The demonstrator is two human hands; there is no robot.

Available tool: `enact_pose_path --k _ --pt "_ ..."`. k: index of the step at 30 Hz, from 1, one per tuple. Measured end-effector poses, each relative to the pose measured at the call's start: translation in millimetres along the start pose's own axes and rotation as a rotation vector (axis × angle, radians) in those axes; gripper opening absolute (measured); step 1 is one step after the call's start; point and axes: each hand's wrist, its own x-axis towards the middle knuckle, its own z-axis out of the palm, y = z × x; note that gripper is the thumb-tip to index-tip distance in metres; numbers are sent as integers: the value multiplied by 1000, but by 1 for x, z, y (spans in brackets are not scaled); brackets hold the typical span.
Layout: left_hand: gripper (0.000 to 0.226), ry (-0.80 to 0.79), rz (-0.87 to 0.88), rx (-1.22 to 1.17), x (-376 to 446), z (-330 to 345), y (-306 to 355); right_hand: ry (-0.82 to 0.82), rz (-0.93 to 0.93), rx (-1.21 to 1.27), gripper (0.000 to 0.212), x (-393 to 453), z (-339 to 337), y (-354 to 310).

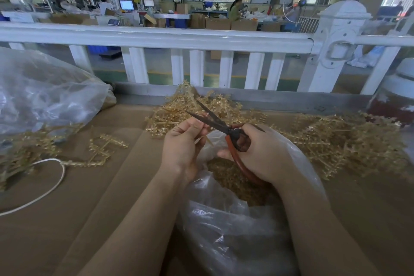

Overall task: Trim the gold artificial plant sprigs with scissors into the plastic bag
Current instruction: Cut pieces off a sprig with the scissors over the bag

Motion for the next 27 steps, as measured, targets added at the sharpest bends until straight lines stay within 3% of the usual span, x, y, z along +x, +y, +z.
enact_pose_path --k 4,8,27 --pt "32 -6 65 50 0 -1 -1 20 11 19 71 3 4 3" --pt "32 -4 141 104 1 -1 -3 53 21 -13 68 3 5 1" --pt "17 -21 126 79 -2 0 -1 9 72 -73 69 -4 -7 -7"
